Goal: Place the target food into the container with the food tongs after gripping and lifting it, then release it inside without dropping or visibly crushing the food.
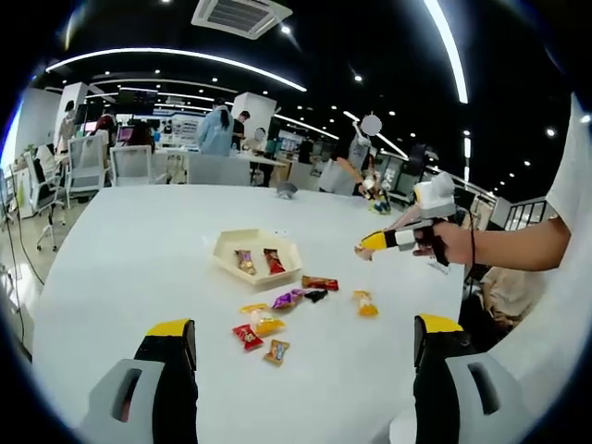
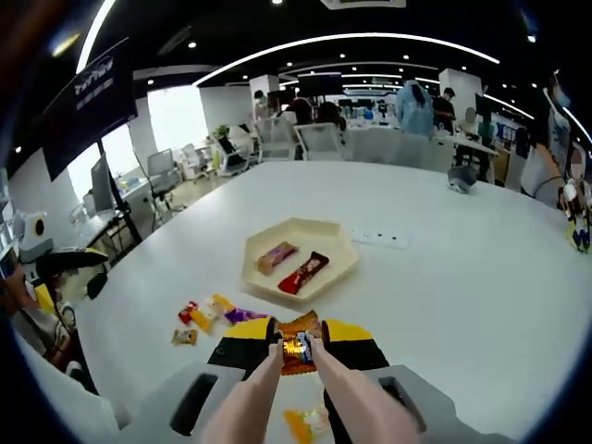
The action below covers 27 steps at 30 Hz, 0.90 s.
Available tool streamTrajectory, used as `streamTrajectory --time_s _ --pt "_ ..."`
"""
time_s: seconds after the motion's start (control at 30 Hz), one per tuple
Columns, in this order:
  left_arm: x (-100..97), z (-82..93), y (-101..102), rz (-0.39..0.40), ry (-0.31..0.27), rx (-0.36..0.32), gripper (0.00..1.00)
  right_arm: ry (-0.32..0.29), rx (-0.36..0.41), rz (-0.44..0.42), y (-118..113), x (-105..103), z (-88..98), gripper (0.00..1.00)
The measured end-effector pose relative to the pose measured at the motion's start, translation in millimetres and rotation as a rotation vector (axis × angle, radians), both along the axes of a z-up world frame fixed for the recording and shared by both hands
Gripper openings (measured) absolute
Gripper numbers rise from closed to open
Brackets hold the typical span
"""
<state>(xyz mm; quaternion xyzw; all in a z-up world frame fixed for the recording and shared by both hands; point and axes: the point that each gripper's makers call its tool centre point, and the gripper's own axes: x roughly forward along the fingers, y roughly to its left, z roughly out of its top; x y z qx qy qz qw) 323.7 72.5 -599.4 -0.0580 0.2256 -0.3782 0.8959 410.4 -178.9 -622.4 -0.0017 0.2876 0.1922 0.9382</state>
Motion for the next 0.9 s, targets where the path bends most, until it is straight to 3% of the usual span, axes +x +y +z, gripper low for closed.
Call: streamTrajectory --time_s 0.43,0.7,0.9 --pt "1.4 -3.7 2 0.032 0.011 0.002 0.98 -0.027 0.009 0.019 7 38 13.4 0.20" --pt "6.0 -4.4 9 0.072 0.012 -0.002 0.98 -0.039 0.024 0.060 25 67 19.7 0.20" --pt "3.7 -14.8 10 0.093 0.038 -0.001 0.98 -0.036 0.034 0.089 41 87 18.5 0.20"
